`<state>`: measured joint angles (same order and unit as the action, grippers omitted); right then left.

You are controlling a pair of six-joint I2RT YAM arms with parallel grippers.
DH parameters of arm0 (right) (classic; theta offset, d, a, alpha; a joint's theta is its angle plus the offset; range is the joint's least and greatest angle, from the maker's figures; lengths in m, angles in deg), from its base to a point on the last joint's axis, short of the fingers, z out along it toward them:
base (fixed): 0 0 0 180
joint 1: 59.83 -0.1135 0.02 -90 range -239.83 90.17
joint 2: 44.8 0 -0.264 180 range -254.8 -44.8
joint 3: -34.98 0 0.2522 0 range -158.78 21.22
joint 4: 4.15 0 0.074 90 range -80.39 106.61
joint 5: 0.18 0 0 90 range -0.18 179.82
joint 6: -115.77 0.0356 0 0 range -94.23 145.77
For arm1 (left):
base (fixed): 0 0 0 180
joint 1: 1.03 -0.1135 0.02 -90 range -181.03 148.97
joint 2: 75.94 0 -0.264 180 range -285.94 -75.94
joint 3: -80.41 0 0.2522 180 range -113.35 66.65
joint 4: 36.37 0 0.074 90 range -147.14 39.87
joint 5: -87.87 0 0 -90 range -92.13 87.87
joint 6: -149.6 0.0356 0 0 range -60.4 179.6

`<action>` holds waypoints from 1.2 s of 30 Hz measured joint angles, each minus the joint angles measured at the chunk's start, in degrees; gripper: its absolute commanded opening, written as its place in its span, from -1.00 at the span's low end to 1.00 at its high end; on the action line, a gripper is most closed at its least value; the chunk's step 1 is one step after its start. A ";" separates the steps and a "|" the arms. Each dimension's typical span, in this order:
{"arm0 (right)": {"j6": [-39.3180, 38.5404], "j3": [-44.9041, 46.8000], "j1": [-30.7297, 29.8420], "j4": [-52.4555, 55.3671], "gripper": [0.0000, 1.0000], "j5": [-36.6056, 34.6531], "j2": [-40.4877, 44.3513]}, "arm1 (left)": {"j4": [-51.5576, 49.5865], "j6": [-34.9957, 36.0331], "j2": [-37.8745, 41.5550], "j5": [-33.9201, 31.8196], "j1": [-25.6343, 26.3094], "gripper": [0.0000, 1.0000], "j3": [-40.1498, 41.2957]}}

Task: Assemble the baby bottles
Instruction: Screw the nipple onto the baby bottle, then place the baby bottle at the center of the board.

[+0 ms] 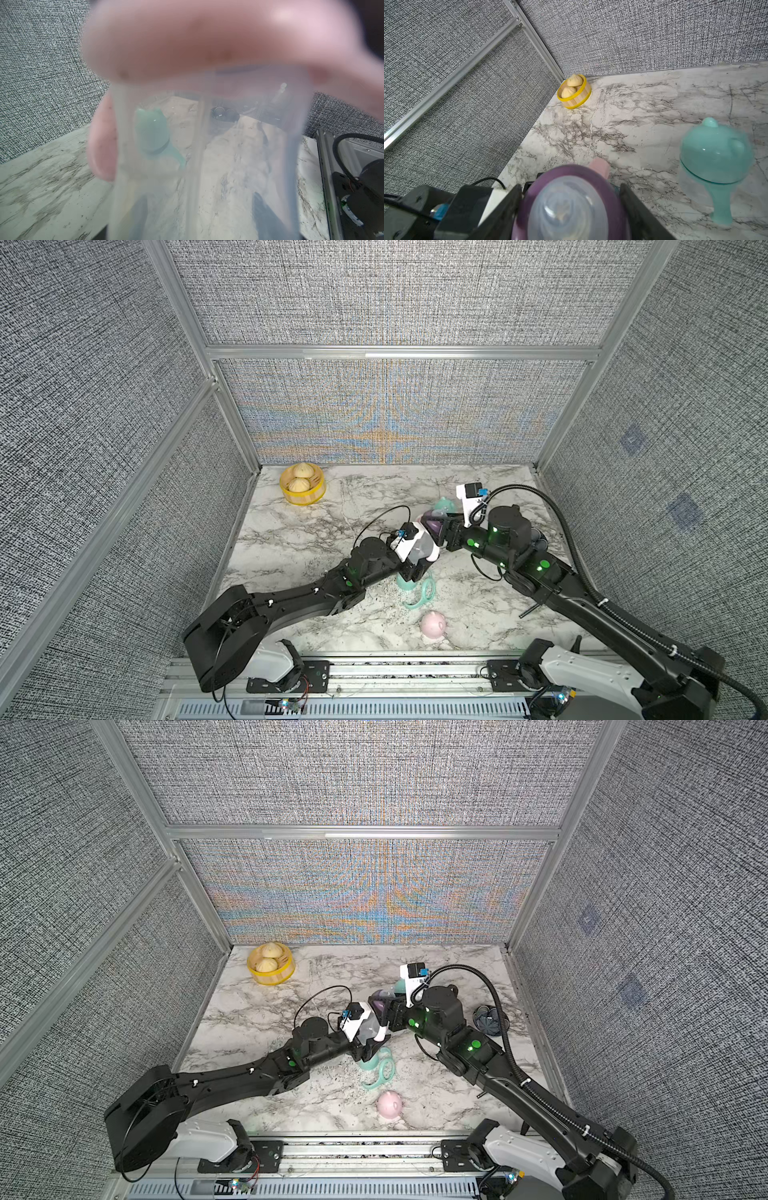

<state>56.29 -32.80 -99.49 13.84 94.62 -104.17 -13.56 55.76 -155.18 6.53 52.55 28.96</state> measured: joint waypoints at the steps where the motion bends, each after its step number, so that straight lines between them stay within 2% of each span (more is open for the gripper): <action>1: -0.26 -0.35 0.13 0.50 0.14 0.09 -0.07 | 0.26 0.17 0.00 -0.24 0.00 1.00 0.07; 8: -5.75 -4.87 0.55 3.15 0.14 -0.20 -2.21 | -1.38 0.44 1.75 -3.65 -0.09 1.00 0.07; 17: -14.53 -7.87 0.61 1.95 0.14 -0.39 -8.31 | -10.43 0.83 7.30 -13.05 -0.22 1.00 0.98; 24: -20.15 -6.54 0.66 -4.70 0.14 -1.75 -14.36 | -18.40 0.09 9.53 -17.53 -2.80 1.00 0.94; 36: -24.87 1.49 0.66 -23.98 0.13 -3.04 -26.43 | -26.77 -5.49 13.68 -17.79 -8.72 1.00 -1.05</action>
<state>31.42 -31.31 -98.83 -10.14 91.58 -130.60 -40.33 50.28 -141.50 -11.26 43.83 27.91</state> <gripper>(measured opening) 0.700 0.998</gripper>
